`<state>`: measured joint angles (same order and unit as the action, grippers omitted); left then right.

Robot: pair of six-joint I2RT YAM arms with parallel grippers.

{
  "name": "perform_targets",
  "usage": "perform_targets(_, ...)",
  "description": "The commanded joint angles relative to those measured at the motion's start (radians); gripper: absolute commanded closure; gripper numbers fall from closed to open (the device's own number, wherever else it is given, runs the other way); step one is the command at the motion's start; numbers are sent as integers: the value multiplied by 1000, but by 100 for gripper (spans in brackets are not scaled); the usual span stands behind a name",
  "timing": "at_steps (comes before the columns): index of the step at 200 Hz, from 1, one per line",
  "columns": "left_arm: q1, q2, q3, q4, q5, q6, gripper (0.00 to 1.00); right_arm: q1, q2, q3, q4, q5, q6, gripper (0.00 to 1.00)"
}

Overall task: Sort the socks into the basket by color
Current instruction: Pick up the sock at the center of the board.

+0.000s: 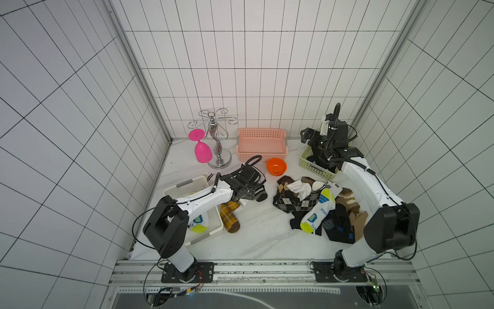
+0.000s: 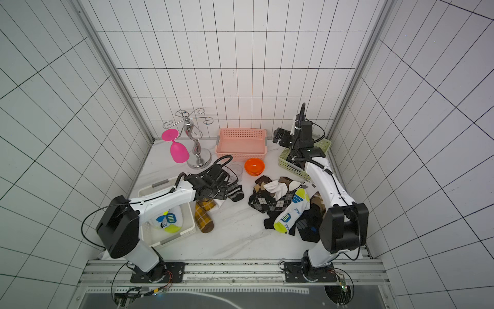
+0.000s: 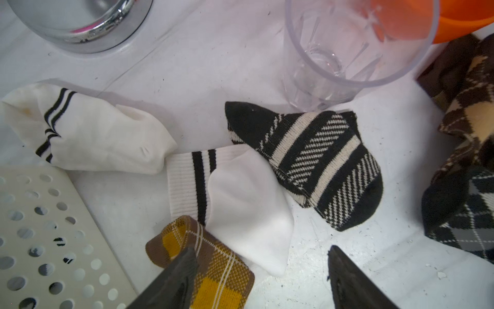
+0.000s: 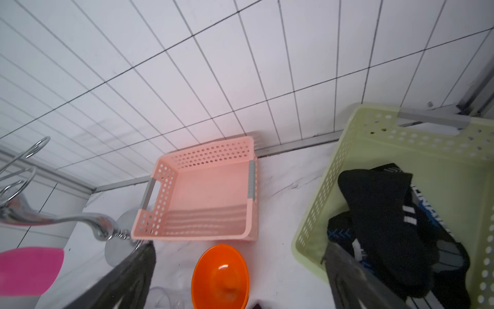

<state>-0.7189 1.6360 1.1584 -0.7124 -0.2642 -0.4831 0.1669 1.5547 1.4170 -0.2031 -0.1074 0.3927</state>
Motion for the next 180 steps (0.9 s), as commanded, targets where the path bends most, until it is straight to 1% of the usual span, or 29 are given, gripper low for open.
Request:
perform_targets(1,8,35,-4,16,-45,-14,22,18,-65,-93,-45,-11,-12,0)
perform_targets(24,23,86,-1,24,-62,-14,22,21,-112,-127,-62,-12,-21,1)
perform_targets(45,36,101,-20,67,-64,-7,22,20,-142,-152,-70,-21,-22,0)
perform_targets(75,39,143,-13,103,-63,11,28,31,-166,-176,-68,-34,-17,0)
perform_targets(107,28,144,-24,139,-55,20,51,35,-173,-187,-71,-37,-20,0)
perform_targets(137,24,131,-39,144,-55,16,77,40,-171,-190,-70,-40,-21,1)
perform_targets(162,11,81,-54,148,-74,20,99,48,-164,-190,-68,-44,-23,1)
perform_targets(180,0,40,-61,141,-83,19,100,54,-162,-188,-71,-48,-27,1)
